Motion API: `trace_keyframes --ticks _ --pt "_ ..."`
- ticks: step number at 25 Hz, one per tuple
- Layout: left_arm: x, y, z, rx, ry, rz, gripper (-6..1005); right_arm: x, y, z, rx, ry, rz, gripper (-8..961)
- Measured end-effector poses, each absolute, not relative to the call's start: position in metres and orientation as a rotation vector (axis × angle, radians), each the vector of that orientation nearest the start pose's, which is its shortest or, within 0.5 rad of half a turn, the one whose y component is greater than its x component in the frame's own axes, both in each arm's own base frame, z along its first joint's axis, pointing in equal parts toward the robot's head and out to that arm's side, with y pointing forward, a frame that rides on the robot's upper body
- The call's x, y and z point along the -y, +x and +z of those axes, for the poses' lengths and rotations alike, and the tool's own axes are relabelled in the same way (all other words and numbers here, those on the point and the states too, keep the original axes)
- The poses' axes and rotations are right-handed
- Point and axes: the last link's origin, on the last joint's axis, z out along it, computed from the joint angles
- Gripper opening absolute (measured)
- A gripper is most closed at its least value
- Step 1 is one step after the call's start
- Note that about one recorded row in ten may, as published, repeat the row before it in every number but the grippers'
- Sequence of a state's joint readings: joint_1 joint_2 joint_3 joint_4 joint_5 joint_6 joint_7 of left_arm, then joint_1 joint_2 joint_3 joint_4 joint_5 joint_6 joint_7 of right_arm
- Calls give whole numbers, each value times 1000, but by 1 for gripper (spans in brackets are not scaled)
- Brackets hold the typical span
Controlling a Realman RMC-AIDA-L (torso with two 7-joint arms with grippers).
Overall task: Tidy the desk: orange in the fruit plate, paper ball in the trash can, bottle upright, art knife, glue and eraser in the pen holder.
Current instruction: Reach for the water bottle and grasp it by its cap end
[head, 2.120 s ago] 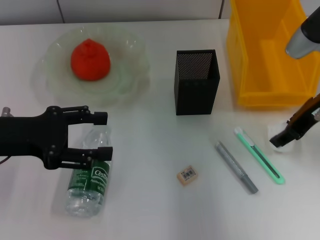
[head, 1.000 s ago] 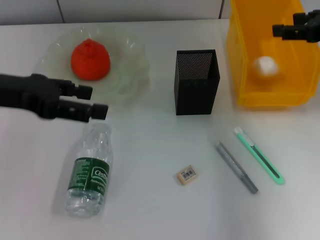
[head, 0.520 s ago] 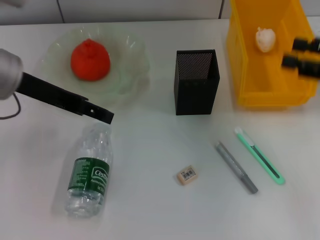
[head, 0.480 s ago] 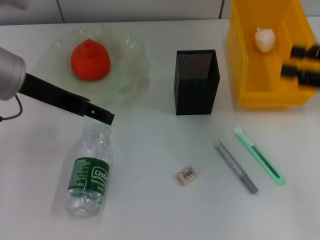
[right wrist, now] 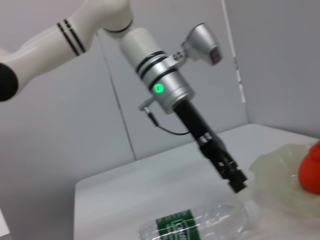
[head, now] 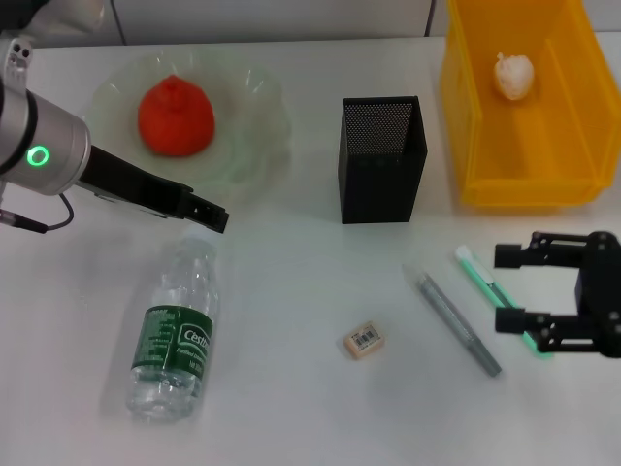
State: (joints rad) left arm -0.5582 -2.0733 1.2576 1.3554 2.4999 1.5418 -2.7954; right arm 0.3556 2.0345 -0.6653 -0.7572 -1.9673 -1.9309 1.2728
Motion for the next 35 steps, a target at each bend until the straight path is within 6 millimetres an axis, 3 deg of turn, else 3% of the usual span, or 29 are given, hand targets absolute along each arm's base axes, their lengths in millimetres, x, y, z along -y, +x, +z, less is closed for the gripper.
trace_keyframes --ticks 23,35 --pt "-366 -216 -18 1460 -2287 284 708 -246 288 25 -418 -2868 924 711" --pt "-364 -208 -30 1340 -2352 343 692 -246 292 26 -438 -2856 920 711"
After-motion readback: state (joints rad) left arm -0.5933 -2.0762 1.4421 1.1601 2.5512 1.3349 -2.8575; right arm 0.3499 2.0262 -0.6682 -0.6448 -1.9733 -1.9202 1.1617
